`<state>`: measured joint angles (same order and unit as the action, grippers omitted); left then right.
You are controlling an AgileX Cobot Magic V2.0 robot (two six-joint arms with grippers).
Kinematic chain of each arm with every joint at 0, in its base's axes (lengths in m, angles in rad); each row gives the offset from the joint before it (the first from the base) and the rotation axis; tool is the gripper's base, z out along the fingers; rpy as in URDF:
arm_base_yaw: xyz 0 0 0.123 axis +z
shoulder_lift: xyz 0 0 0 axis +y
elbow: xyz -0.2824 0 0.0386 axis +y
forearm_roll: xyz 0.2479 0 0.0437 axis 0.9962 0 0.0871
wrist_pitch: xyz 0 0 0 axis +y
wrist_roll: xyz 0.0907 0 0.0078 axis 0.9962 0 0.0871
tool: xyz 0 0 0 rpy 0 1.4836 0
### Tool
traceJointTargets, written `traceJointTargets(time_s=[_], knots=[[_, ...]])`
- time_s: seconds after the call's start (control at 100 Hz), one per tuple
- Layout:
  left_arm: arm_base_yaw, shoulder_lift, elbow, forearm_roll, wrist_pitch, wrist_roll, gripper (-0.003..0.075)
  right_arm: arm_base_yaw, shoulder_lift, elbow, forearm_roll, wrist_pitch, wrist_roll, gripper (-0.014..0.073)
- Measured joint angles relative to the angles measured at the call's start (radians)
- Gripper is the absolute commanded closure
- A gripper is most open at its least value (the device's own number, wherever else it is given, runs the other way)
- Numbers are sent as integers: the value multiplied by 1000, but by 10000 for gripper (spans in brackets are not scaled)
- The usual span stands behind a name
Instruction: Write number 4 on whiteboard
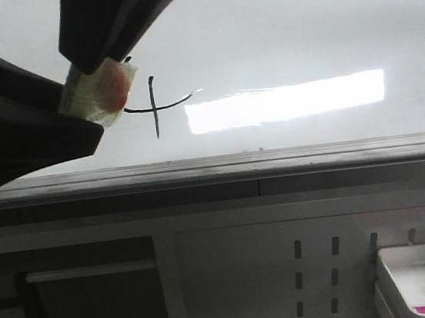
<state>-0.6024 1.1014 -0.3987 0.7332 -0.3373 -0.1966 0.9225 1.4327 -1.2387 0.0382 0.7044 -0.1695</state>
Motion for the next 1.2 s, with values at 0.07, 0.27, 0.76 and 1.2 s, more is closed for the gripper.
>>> traceJointTargets(time_s=[0.07,0.27,0.76,1.2], knots=[[-4,0,0,4,-7,0,741,0,0,-2,-2,-10,0,658],[-4,4,1,25,-13,17,741,0,0,-5,-2,-4,0,630],[49,6,-15,-582,99,0,741,-64,-59,-5,-22,-60,-1,148],[150,192,-283,-872,482,-1,740,-75,-97,-5,-23,-62,-2,158]])
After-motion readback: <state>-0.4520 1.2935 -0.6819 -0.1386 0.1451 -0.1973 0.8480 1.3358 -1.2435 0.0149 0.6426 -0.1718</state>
